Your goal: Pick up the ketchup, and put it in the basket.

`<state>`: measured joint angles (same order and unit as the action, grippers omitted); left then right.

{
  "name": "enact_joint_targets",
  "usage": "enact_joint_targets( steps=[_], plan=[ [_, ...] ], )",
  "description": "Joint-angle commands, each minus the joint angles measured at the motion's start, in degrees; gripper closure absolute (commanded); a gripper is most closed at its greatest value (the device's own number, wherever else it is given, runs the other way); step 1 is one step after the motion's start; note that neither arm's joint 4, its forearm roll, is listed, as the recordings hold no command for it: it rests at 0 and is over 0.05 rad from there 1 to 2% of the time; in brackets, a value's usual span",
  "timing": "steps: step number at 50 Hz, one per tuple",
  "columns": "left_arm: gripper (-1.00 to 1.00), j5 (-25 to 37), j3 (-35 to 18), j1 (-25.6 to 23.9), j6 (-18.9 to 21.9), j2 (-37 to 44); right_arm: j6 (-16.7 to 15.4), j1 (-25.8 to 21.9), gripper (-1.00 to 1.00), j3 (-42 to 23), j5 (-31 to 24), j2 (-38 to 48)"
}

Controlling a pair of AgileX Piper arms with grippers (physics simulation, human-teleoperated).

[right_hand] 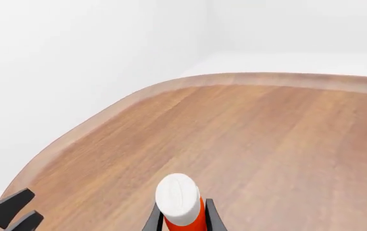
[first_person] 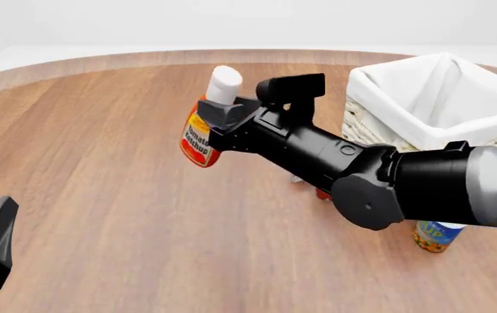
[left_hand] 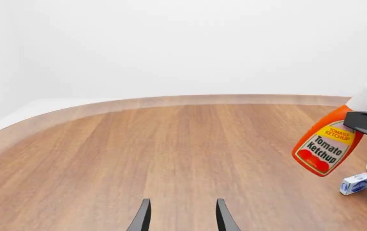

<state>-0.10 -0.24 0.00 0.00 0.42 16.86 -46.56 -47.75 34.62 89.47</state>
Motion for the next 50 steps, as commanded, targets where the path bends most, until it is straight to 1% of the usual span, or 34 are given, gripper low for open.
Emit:
enact_joint_targets(
  steps=[1,16,28,36,44,50],
  plan=[
    [-1.0,0.0,0.0,0.0,0.0,0.0,1.32,0.89,1.0,0.39,0.09,-2.17],
    [-1.0,0.0,0.0,0.0,0.0,0.0,1.01,1.24,1.0,0.52,-0.36,-3.48],
    [-1.0,0.0,0.0,0.0,0.0,0.0,0.28,2.51,1.0,1.4,-0.22,-5.49],
    [-1.0,0.0,0.0,0.0,0.0,0.0,-0.52,4.8,1.0,2.93,0.47,-8.33],
    [-1.0,0.0,0.0,0.0,0.0,0.0,-0.43,6.82,1.0,4.51,1.6,-9.76],
    [-1.0,0.0,0.0,0.0,0.0,0.0,-1.33,8.76,1.0,5.68,2.15,-11.39]
  ],
)
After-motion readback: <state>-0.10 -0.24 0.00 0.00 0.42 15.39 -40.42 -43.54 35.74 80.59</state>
